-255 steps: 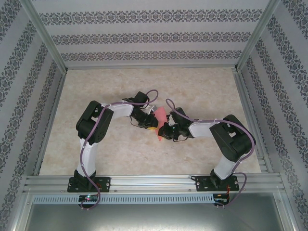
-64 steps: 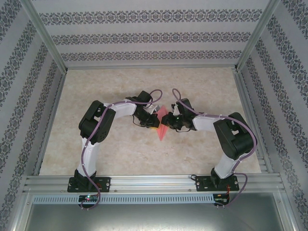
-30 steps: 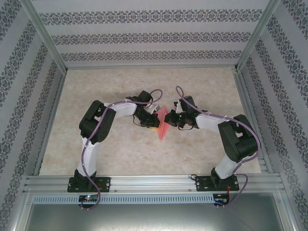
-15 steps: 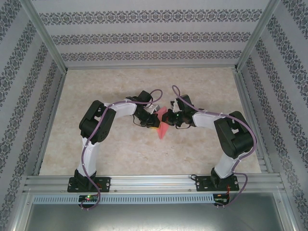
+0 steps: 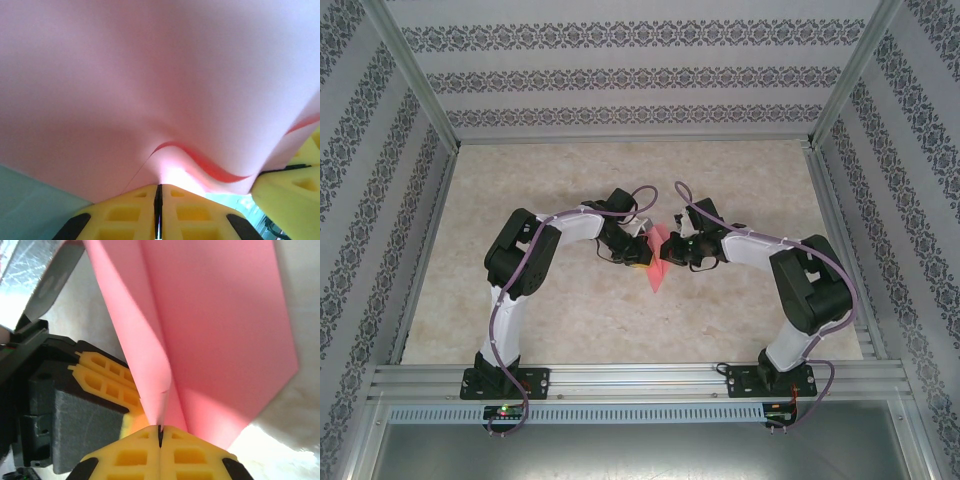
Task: Fold a paper plane with a square sheet of paper (pick it up from the middle)
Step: Fourth fold the wing at the center of the table.
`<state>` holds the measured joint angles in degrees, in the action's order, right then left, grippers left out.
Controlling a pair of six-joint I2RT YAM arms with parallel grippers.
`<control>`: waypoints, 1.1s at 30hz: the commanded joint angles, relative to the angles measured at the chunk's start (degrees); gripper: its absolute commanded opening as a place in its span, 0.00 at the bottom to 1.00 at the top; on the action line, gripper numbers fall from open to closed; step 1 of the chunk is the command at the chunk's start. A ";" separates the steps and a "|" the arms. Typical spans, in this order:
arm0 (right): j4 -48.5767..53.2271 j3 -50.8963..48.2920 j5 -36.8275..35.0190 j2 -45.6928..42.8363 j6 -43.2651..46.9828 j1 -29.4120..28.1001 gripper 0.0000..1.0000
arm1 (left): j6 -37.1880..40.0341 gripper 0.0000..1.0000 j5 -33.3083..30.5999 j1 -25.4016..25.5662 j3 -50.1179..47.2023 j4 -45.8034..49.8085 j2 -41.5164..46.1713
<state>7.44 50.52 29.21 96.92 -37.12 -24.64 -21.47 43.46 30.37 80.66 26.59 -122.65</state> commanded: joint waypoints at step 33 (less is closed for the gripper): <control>-8.40 3.10 3.07 8.31 -6.08 -1.82 0.01 | -1.30 0.12 -2.44 -0.39 -1.78 0.05 -0.97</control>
<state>3.55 54.24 30.11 102.83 -41.39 -25.63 -22.55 43.75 30.11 80.60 26.59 -122.65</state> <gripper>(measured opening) 0.051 0.124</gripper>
